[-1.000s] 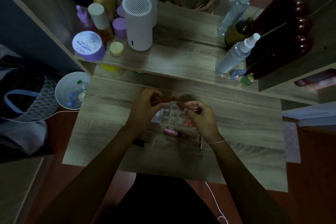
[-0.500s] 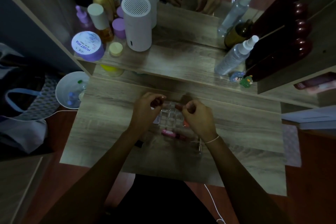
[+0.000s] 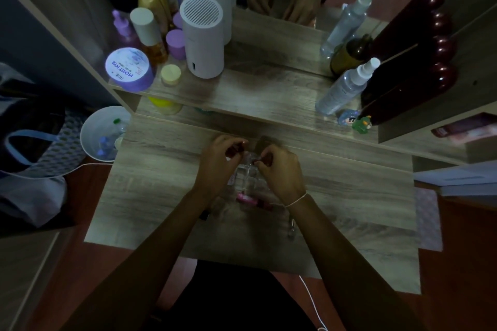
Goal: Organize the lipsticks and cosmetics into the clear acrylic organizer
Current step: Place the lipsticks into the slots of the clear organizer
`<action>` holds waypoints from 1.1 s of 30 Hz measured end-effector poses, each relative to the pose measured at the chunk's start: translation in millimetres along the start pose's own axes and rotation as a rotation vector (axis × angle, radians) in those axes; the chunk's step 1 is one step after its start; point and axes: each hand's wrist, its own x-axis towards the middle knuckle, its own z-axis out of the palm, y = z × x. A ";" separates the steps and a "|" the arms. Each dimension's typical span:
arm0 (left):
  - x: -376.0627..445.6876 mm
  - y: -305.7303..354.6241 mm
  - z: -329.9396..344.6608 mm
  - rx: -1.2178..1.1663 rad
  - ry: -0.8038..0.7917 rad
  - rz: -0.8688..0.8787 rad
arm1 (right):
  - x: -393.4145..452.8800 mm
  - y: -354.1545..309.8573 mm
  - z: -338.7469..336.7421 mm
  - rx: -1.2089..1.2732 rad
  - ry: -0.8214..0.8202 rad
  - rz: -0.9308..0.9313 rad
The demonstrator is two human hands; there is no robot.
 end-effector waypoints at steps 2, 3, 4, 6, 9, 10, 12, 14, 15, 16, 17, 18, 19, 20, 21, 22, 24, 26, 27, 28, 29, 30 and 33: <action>2.1 2.6 -0.8 -0.013 0.011 0.004 | 1.2 -2.6 2.2 -0.020 0.004 -0.021; 2.6 3.5 -0.9 -0.013 0.012 0.007 | 1.6 -3.8 3.0 -0.026 0.004 -0.024; 2.9 3.9 -0.6 -0.012 0.010 0.009 | 1.9 -5.1 3.3 -0.030 0.006 -0.028; 2.5 3.8 0.7 -0.009 -0.005 0.013 | 2.2 -6.5 3.5 -0.038 0.007 -0.041; 1.6 0.9 3.5 0.002 -0.036 0.007 | 2.9 -7.7 3.4 -0.061 -0.002 -0.044; 1.7 -0.6 4.5 0.007 -0.050 0.003 | 3.1 -8.2 3.3 -0.062 -0.004 -0.040; 2.5 -3.8 6.6 0.015 -0.085 -0.013 | 3.2 -8.4 3.4 -0.057 -0.003 -0.034; 3.6 -6.7 8.7 0.032 -0.120 -0.035 | 2.9 -8.4 3.5 -0.055 -0.002 -0.031; 4.0 -7.7 9.5 0.042 -0.132 -0.044 | 2.5 -8.6 3.4 -0.052 0.001 -0.028; 4.1 -8.5 10.1 0.044 -0.141 -0.050 | 2.3 -8.8 3.5 -0.045 0.003 -0.025; 4.2 -8.9 10.5 0.041 -0.148 -0.053 | 2.0 -8.5 3.6 -0.036 0.006 -0.023; 4.2 -8.9 10.6 0.041 -0.159 -0.053 | 1.8 -8.2 3.6 -0.030 0.010 -0.022; 4.1 -8.7 10.5 0.047 -0.172 -0.049 | 1.1 -7.9 3.4 -0.028 0.013 -0.021; 3.9 -8.7 10.0 0.054 -0.182 -0.044 | 0.6 -7.8 3.3 -0.026 0.015 -0.019; 3.9 -8.8 9.3 0.060 -0.188 -0.040 | 0.3 -7.7 3.1 -0.022 0.018 -0.017; 3.5 -8.7 8.7 0.063 -0.190 -0.036 | -0.2 -7.6 3.1 -0.017 0.023 -0.013; 3.0 -8.1 7.9 0.068 -0.192 -0.032 | -1.3 -7.0 2.9 -0.009 0.032 -0.006; 2.4 -7.5 7.0 0.075 -0.193 -0.034 | -2.7 -5.7 2.7 -0.008 0.034 -0.010; 2.1 -6.9 6.3 0.078 -0.195 -0.032 | -3.6 -5.2 2.4 -0.006 0.032 -0.015; 1.9 -6.1 5.6 0.082 -0.196 -0.028 | -4.4 -4.9 1.9 0.001 0.030 -0.020; 1.5 -5.5 4.9 0.086 -0.198 -0.026 | -5.2 -4.6 1.1 0.009 0.029 -0.023; 1.3 -5.3 4.3 0.093 -0.197 -0.025 | -5.8 -4.7 0.3 0.014 0.029 -0.023; -0.7 -4.6 3.5 0.113 -0.193 -0.020 | -8.0 -4.8 -3.2 0.015 0.025 -0.022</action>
